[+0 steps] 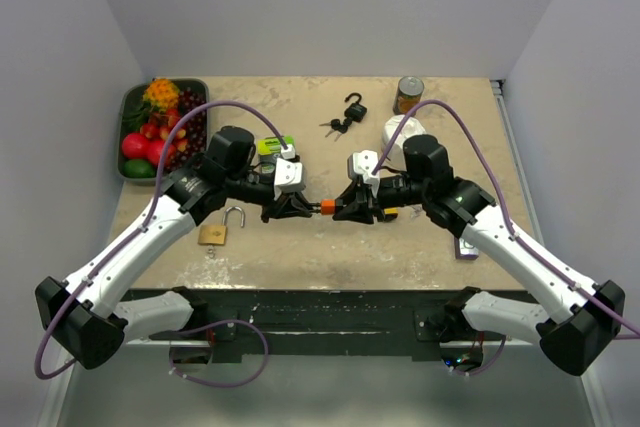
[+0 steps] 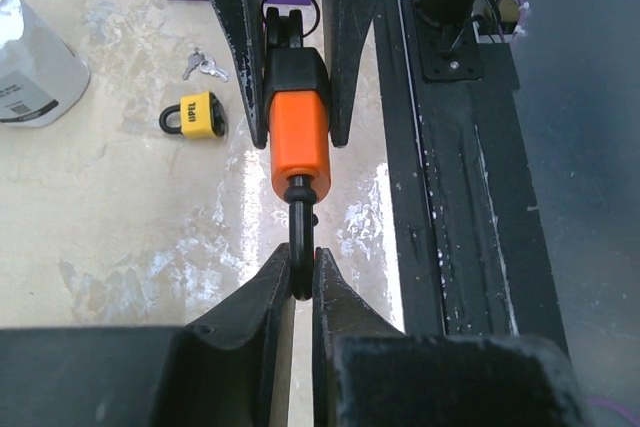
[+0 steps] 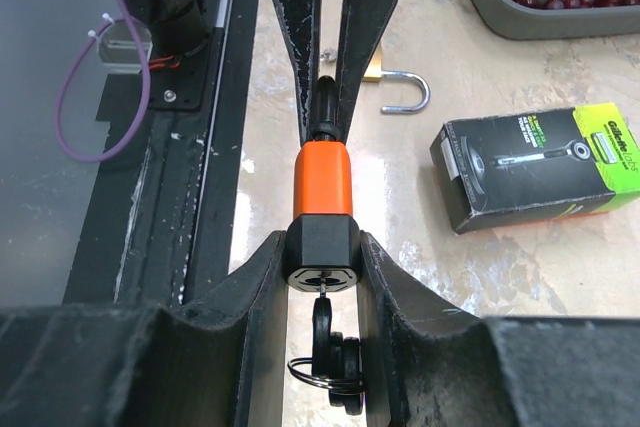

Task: Lock with the key
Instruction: Lock the lock.

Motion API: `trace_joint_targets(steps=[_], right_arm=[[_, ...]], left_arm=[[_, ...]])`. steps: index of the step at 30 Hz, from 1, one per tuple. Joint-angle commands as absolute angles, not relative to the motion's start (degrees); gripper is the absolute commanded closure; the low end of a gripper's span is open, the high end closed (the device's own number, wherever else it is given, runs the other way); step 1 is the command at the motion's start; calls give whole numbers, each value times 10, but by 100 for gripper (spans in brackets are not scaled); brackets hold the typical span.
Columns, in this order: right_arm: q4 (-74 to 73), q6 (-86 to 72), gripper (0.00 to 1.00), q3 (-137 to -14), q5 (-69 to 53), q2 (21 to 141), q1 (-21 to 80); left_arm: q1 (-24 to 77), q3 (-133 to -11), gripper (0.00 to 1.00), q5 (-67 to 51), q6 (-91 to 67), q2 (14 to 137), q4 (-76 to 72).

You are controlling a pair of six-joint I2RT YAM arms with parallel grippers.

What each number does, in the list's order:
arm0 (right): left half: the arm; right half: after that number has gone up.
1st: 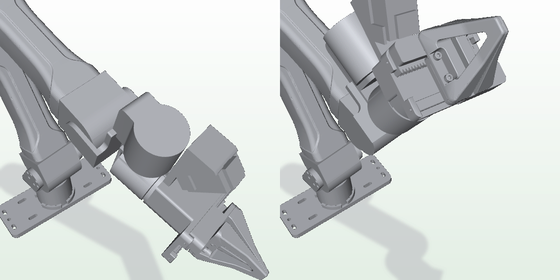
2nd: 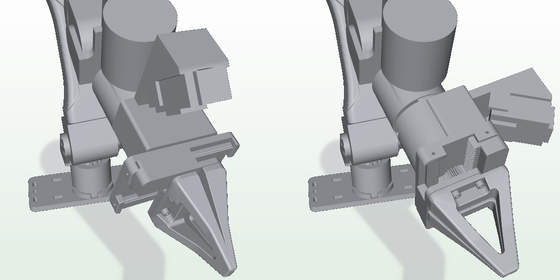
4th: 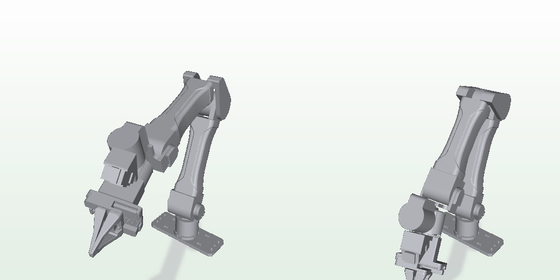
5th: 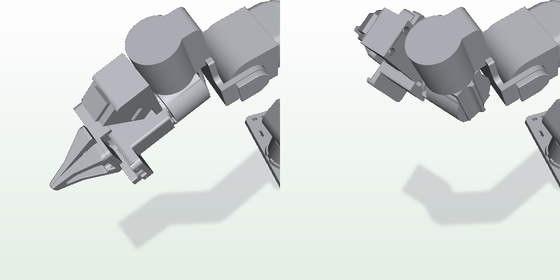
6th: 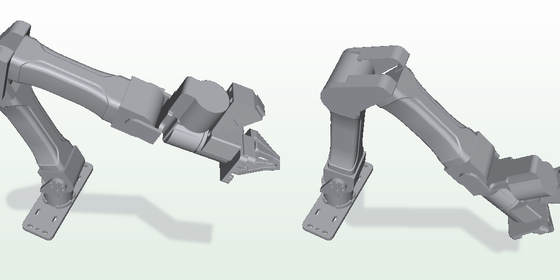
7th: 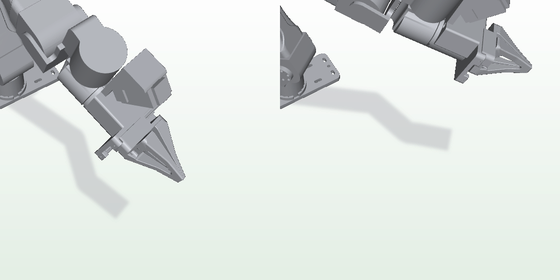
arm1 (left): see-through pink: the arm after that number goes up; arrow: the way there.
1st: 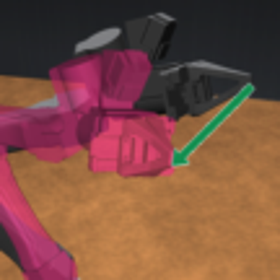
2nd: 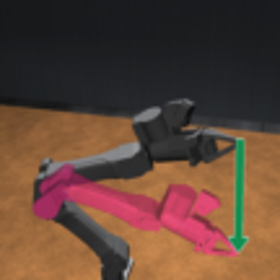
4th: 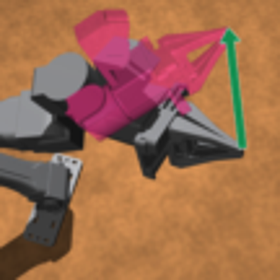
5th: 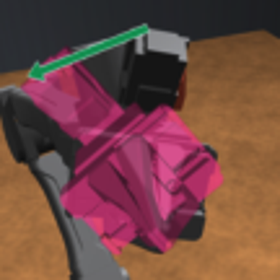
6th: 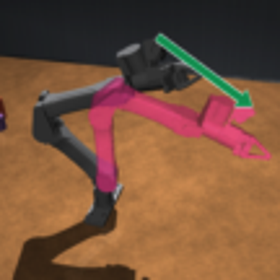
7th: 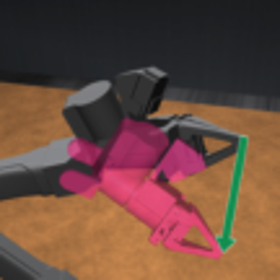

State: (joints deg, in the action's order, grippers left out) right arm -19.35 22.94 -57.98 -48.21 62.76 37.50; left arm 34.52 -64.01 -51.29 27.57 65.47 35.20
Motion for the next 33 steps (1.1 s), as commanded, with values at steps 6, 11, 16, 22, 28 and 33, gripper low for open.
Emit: trace_joint_targets(steps=[6,11,16,22,28,33], right_arm=[[-124,236,100,-595,-504,639,405],[-70,196,100,-588,-509,642,439],[-44,166,100,-585,-516,648,461],[16,132,100,-574,-519,654,478],[-39,145,100,-577,-484,649,476],[-25,67,100,-547,-459,630,424]], left_arm=[[374,-640,100,-584,197,659,243],[396,-634,100,-585,172,666,206],[415,-629,100,-578,153,668,167],[427,-609,100,-581,116,666,104],[402,-615,100,-570,145,654,153],[302,-602,100,-596,170,638,203]])
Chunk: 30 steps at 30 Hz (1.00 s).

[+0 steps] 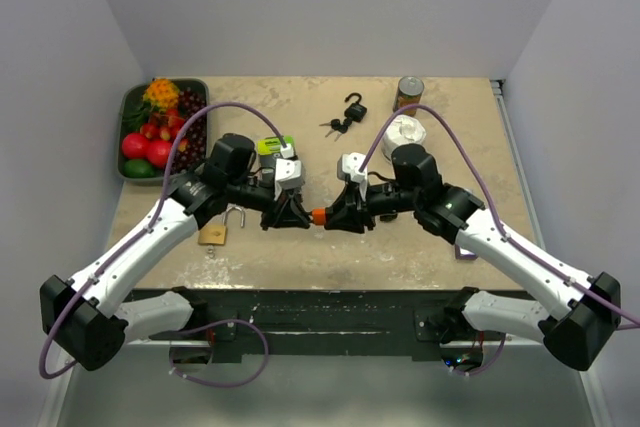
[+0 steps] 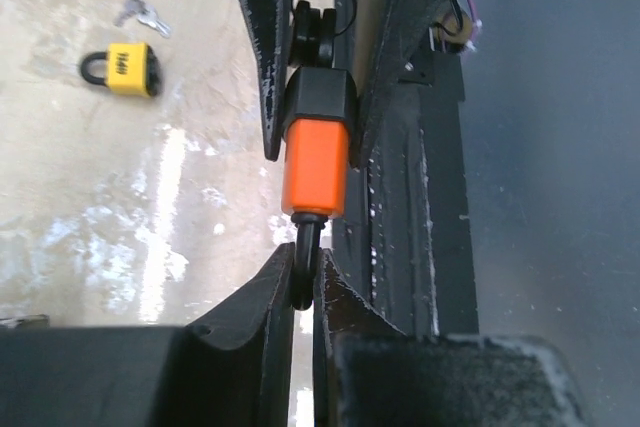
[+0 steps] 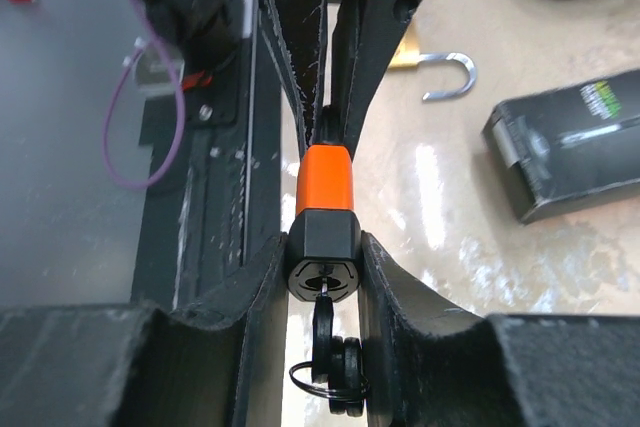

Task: Lock with the key
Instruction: Lock the lock.

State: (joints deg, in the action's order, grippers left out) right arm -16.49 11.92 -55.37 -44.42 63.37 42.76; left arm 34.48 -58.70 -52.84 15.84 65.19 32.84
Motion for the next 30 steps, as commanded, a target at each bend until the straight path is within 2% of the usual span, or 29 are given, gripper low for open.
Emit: trace_joint_targets(steps=[1,8,11,15,16,17,18,19,21,22,24,30], right_arm=[[-25,56,100,-543,-460,628,404],[18,-21,100,-515,-459,613,381],[20,-23,100,-515,-460,609,381],[4,-11,100,-526,-473,612,380],[-35,-3,96,-534,-474,615,380],[-55,28,86,-544,-474,620,379],[-78,39,76,-564,-469,627,380],[-119,52,59,-573,-466,631,375],[-150,76,50,-596,-459,635,369],[-182,86,47,-602,-462,635,364],[-209,113,47,-620,-461,637,365],[-260,145,51,-640,-439,628,353]], left_arm=[[293,-602,100,-597,174,635,208],[265,-609,100,-607,138,628,179],[262,-605,96,-613,114,625,149],[262,-600,100,-632,113,625,142],[262,-602,100,-632,120,627,151],[262,-605,100,-632,143,628,173],[260,-606,100,-628,153,628,184],[259,-606,100,-626,164,629,196],[252,-608,100,-627,199,633,233],[251,-608,100,-628,212,635,246],[248,-618,100,-621,265,646,292],[245,-635,100,-611,330,663,338]])
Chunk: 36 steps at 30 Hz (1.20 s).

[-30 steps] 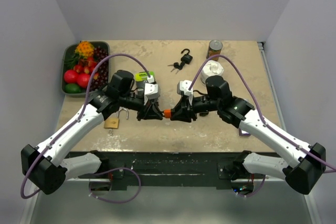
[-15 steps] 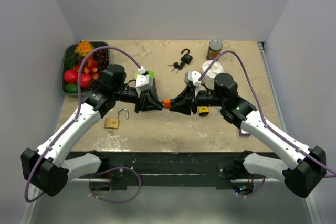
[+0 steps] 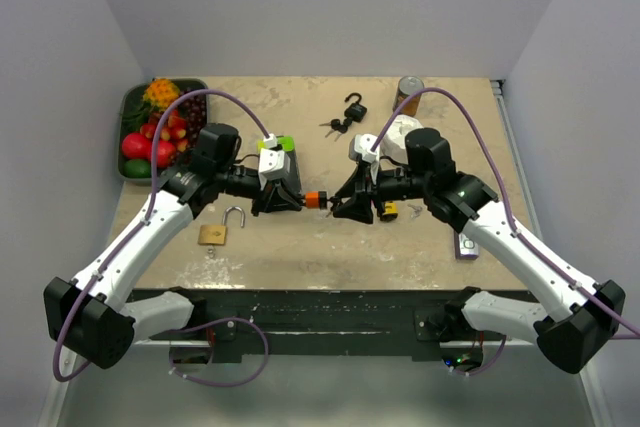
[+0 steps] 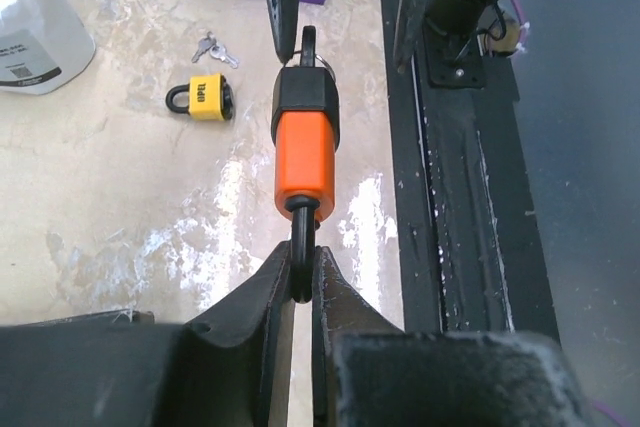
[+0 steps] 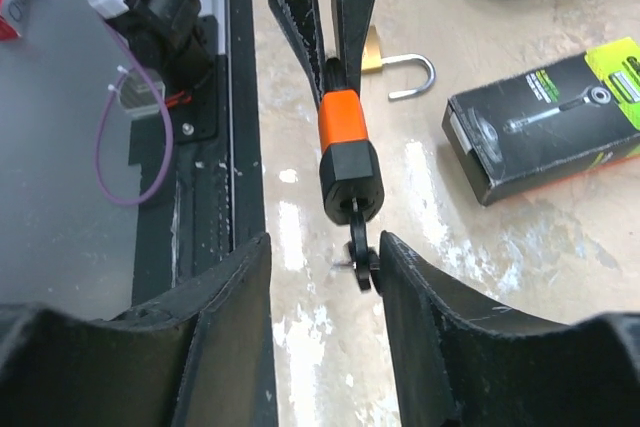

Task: Lock with the key
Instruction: Lock the lock.

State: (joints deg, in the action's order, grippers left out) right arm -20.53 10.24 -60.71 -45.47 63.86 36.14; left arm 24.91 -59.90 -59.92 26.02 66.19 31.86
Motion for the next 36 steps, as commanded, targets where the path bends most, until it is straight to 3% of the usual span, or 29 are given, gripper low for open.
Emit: trace_joint_targets(steps=[1,12,15,16,19,33,36], right_arm=[[-264,148,53,-641,-438,630,352],[-230,136,60,-664,-447,684,354],[-232,146,69,-664,-447,686,356],[-242,155,80,-665,-447,687,357],[-257,167,100,-660,-447,678,357],[-327,206,100,-608,-444,608,259],[-279,154,100,-584,-406,608,250]], left_arm=[[245,-635,100,-611,331,663,339],[245,-630,100,-623,326,663,332],[245,-630,100,-621,321,663,328],[245,-630,100,-621,321,662,328],[244,-628,100,-614,318,660,326],[185,-596,100,-621,446,681,405],[184,-597,100,-620,447,681,406]])
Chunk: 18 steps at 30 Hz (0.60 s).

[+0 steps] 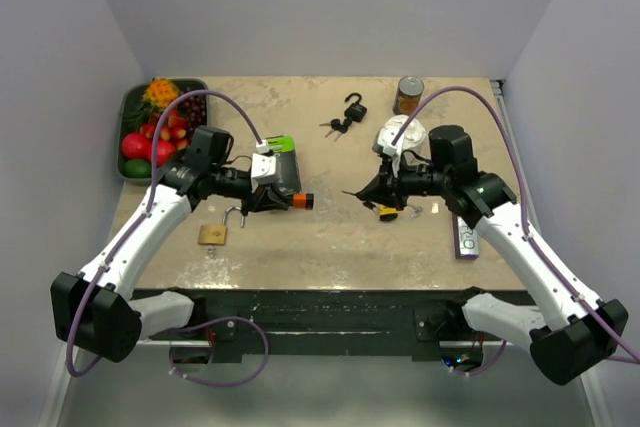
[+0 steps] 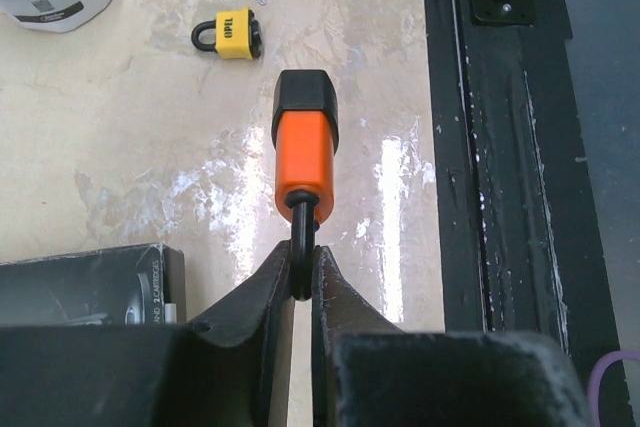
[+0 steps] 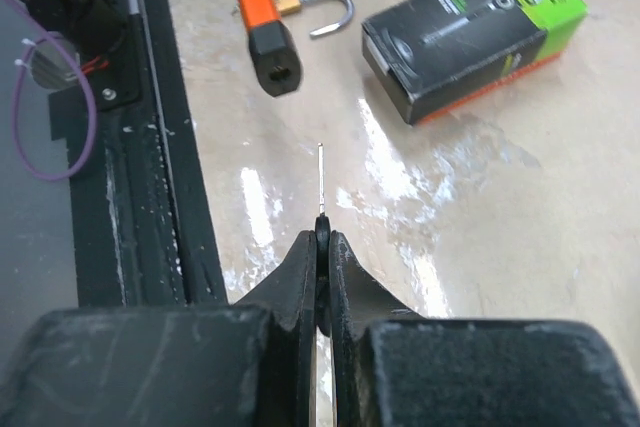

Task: Lock with the key
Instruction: Lock the lock, then place the key at the center of the board.

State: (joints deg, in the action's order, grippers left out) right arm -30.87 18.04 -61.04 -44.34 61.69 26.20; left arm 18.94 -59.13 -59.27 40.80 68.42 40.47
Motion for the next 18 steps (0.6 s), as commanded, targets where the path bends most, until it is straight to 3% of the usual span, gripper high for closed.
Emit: trace_joint_targets(steps=[1,7,18], right_arm=[[-262,113,100,-573,-395,612,250],[-153,36,100,-498,-303,687,250],[-57,-24,100,-471,-290,826,249]], left_arm=[[185,-596,100,-621,437,680,396],[185,-597,100,-602,417,674,365],[185,-587,100,-588,414,673,367]])
